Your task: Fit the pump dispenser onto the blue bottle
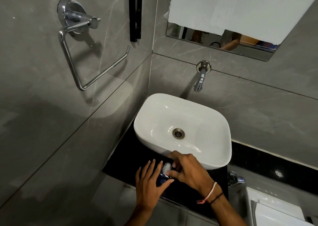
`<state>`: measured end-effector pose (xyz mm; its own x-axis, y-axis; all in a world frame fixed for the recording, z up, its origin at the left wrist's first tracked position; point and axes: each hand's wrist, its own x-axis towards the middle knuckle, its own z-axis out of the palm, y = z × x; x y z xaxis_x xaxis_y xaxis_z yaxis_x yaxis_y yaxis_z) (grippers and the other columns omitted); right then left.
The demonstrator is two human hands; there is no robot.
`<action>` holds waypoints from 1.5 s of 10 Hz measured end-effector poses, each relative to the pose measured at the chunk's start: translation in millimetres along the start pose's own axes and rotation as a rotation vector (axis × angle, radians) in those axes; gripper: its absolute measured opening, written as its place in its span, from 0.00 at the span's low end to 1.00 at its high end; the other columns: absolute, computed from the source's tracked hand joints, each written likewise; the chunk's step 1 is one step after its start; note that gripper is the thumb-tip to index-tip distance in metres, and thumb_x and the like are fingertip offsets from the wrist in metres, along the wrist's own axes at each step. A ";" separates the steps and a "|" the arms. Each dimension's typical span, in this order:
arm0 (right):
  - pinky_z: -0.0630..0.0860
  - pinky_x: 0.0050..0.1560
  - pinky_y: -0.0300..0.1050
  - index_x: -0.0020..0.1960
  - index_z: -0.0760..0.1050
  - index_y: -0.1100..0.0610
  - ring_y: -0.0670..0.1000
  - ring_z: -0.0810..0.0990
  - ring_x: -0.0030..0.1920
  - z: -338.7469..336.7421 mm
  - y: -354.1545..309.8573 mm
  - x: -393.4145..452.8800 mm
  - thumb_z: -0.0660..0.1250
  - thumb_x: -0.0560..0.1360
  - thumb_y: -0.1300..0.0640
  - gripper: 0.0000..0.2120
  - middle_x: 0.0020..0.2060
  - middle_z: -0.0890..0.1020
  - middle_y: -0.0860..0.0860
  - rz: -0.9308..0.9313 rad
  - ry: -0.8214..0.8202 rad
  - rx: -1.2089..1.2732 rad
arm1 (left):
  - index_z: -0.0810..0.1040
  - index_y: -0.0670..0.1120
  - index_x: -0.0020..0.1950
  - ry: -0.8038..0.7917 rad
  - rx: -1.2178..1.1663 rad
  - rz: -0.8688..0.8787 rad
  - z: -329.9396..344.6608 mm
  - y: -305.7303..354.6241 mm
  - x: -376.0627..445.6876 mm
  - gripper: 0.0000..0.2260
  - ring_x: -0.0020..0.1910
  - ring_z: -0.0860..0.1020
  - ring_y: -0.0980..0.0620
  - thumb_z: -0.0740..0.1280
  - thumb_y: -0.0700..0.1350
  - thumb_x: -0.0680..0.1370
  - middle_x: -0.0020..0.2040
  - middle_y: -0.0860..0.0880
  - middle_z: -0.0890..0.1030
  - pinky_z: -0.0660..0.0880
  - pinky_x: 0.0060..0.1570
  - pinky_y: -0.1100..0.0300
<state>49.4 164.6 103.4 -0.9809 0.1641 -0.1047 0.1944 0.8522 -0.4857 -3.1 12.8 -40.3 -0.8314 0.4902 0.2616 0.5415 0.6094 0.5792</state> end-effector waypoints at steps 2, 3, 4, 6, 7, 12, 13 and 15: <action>0.82 0.42 0.51 0.46 0.80 0.51 0.48 0.82 0.38 14.2 -0.5 4.3 0.74 0.70 0.40 0.16 0.39 0.85 0.49 -0.052 0.016 -0.032 | 0.78 0.52 0.66 -0.018 0.004 0.029 -0.2 -2.5 -1.6 0.31 0.65 0.77 0.48 0.61 0.70 0.71 0.64 0.50 0.81 0.74 0.62 0.41; 0.81 0.39 0.53 0.43 0.79 0.52 0.50 0.80 0.35 18.2 2.2 6.2 0.73 0.69 0.45 0.12 0.35 0.84 0.50 -0.081 0.018 -0.034 | 0.78 0.53 0.66 -0.045 0.008 0.022 -2.9 -1.6 -0.2 0.31 0.65 0.77 0.49 0.64 0.68 0.69 0.63 0.52 0.82 0.74 0.62 0.41; 0.82 0.42 0.51 0.46 0.80 0.52 0.49 0.82 0.38 17.8 4.7 6.2 0.74 0.69 0.42 0.15 0.38 0.85 0.49 -0.075 0.011 0.009 | 0.79 0.52 0.65 -0.052 0.004 0.025 -3.9 -1.1 -1.1 0.30 0.64 0.78 0.50 0.65 0.67 0.69 0.61 0.54 0.83 0.74 0.62 0.41; 0.75 0.67 0.40 0.71 0.73 0.45 0.42 0.76 0.66 13.8 20.6 1.3 0.69 0.71 0.30 0.34 0.66 0.80 0.43 -0.019 0.104 0.023 | 0.80 0.53 0.63 -0.015 0.012 0.046 -4.6 -1.4 3.0 0.30 0.63 0.77 0.53 0.65 0.71 0.71 0.58 0.59 0.83 0.71 0.63 0.41; 0.69 0.72 0.45 0.75 0.69 0.48 0.50 0.72 0.72 13.3 31.1 1.2 0.69 0.73 0.33 0.36 0.72 0.75 0.49 -0.020 0.209 -0.088 | 0.81 0.52 0.62 -0.012 0.027 0.069 -8.0 -4.9 7.0 0.30 0.62 0.77 0.52 0.66 0.71 0.70 0.57 0.58 0.84 0.71 0.62 0.41; 0.53 0.76 0.65 0.81 0.58 0.54 0.64 0.59 0.80 58.9 58.1 -3.8 0.48 0.77 0.28 0.42 0.80 0.59 0.62 0.253 0.246 -0.455 | 0.82 0.44 0.60 0.013 0.087 -0.104 -84.2 -92.4 58.3 0.31 0.52 0.82 0.40 0.70 0.65 0.67 0.53 0.42 0.84 0.78 0.52 0.42; 0.53 0.76 0.65 0.81 0.57 0.54 0.64 0.58 0.80 59.0 59.2 -3.1 0.48 0.77 0.27 0.42 0.80 0.59 0.62 0.253 0.248 -0.477 | 0.81 0.44 0.62 0.035 0.089 -0.085 -87.7 -91.6 56.1 0.32 0.53 0.82 0.41 0.70 0.65 0.68 0.54 0.43 0.85 0.79 0.52 0.44; 0.52 0.76 0.65 0.81 0.58 0.54 0.64 0.59 0.79 62.7 62.2 -1.6 0.46 0.77 0.27 0.42 0.80 0.59 0.62 0.256 0.247 -0.453 | 0.69 0.40 0.73 0.115 0.090 -0.017 -92.2 -76.4 60.9 0.40 0.65 0.76 0.41 0.64 0.69 0.72 0.68 0.39 0.77 0.72 0.62 0.44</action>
